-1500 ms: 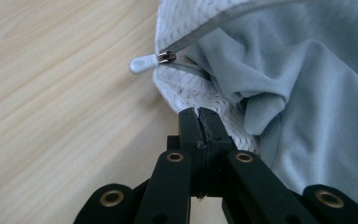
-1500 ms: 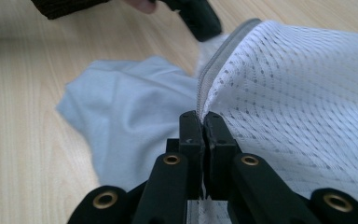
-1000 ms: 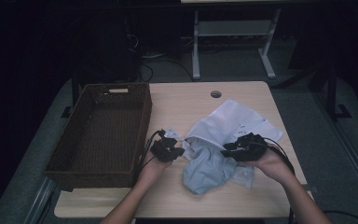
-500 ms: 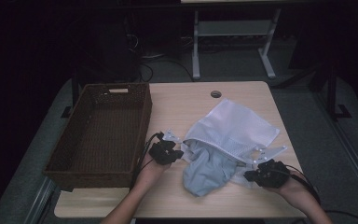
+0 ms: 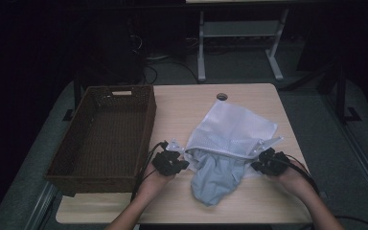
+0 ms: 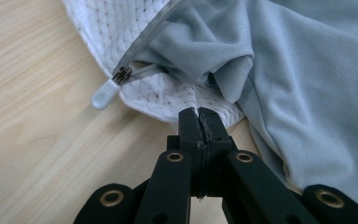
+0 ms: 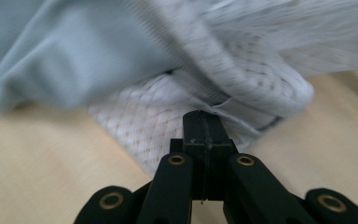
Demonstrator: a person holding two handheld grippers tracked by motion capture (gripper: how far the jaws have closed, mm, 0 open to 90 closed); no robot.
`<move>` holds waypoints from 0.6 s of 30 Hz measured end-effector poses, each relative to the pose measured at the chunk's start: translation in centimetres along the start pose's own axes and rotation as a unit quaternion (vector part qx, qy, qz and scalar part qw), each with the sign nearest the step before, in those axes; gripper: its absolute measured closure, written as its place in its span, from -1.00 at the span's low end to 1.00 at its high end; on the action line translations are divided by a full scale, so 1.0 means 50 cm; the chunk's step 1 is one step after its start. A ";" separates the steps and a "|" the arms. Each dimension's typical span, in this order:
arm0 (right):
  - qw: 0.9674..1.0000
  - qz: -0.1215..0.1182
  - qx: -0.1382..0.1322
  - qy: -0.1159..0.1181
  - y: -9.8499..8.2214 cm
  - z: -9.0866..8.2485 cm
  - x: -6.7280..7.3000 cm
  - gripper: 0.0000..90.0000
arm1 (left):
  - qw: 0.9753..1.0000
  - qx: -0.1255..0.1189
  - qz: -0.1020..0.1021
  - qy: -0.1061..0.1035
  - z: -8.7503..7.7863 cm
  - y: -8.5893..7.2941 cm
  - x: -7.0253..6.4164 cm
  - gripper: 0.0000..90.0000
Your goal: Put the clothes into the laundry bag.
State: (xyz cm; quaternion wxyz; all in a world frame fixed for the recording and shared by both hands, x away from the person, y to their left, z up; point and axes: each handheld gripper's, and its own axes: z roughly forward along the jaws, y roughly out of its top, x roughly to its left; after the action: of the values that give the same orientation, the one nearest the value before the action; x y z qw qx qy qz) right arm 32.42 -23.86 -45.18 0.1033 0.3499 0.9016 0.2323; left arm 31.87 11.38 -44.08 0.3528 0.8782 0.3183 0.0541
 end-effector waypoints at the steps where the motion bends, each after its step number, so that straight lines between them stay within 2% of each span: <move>1: 1.000 0.001 0.001 -0.005 0.007 0.004 -0.010 0.99 | 1.000 0.000 -0.002 -0.003 0.000 -0.002 -0.001 0.98; 5: 1.000 0.017 -0.008 -0.015 0.033 0.022 -0.050 0.98 | 1.000 0.000 0.000 -0.012 0.004 -0.013 -0.010 0.98; 7: 1.000 0.023 -0.020 -0.006 0.033 0.014 -0.048 0.78 | 1.000 0.000 0.004 -0.013 0.003 -0.016 -0.012 0.98; 9: 0.999 0.015 -0.035 0.001 0.031 -0.009 -0.031 0.60 | 1.000 -0.001 0.004 -0.014 0.001 -0.017 -0.013 0.98; 12: 0.996 0.014 -0.075 0.044 0.027 -0.052 -0.001 0.40 | 1.000 -0.003 0.006 -0.016 0.002 -0.018 -0.018 0.98; 14: 0.992 0.005 -0.102 0.068 0.030 -0.074 0.023 0.20 | 1.000 -0.003 0.007 -0.016 0.002 -0.018 -0.019 0.98; 15: 0.990 -0.005 -0.116 0.085 0.034 -0.081 0.037 0.10 | 1.000 -0.002 0.007 -0.017 0.002 -0.019 -0.019 0.98; 18: 0.983 -0.038 -0.132 0.120 0.052 -0.082 0.086 -0.07 | 1.000 -0.003 0.008 -0.015 0.001 -0.019 -0.020 0.98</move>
State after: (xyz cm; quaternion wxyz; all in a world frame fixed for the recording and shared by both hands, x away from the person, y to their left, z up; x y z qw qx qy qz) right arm 29.35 -20.70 -40.45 0.0483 0.2688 0.8815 0.3851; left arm 30.57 11.29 -44.60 0.3597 0.8803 0.3060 0.0441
